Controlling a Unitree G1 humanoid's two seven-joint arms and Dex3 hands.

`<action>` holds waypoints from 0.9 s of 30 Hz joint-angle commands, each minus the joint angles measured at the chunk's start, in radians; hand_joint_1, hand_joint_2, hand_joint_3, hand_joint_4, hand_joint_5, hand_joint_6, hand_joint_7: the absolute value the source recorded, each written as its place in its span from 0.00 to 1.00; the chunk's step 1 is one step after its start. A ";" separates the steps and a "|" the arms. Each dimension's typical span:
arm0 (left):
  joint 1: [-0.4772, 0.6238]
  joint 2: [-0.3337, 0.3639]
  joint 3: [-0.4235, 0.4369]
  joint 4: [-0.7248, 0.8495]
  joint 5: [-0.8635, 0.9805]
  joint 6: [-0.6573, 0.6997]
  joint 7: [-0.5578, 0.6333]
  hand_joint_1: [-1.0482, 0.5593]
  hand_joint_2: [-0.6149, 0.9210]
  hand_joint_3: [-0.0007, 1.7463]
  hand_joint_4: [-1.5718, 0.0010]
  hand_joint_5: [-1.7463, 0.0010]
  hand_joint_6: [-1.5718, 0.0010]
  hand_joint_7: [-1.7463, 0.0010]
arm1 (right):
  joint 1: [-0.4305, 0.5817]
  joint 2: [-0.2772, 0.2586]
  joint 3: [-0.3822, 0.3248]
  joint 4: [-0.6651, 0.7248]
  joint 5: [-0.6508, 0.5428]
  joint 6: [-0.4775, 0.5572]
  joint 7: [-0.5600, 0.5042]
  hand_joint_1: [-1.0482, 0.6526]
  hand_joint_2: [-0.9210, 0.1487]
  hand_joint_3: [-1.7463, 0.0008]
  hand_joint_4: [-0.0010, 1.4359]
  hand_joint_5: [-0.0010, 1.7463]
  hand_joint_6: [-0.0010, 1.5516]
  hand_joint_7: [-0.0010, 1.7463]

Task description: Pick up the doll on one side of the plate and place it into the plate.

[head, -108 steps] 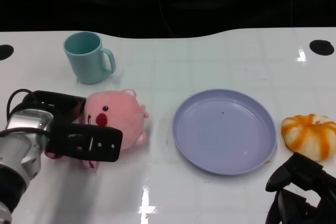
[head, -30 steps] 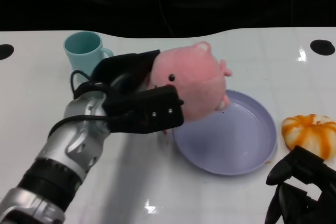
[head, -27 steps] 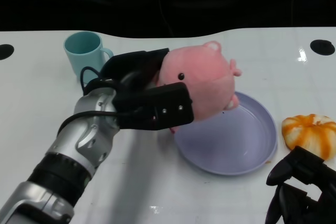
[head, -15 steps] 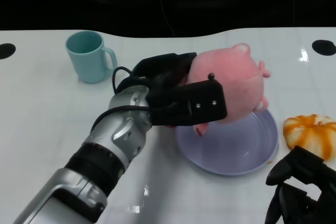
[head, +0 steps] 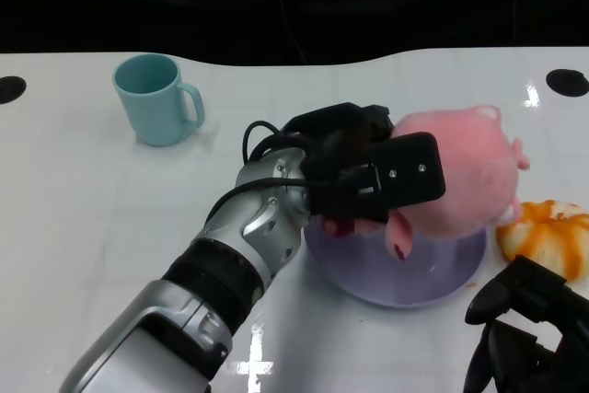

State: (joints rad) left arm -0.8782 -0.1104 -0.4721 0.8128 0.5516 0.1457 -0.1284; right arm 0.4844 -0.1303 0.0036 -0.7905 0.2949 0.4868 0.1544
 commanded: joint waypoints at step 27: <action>0.048 0.189 -0.127 -0.311 0.112 -0.017 -0.167 0.00 1.00 0.25 1.00 1.00 1.00 1.00 | -0.009 -0.007 -0.006 0.000 0.009 0.004 -0.001 0.61 0.20 0.24 0.45 1.00 0.25 1.00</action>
State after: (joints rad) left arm -0.8425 0.0481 -0.6112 0.5456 0.6570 0.1296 -0.2765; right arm 0.4759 -0.1310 0.0022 -0.7898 0.2957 0.4895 0.1553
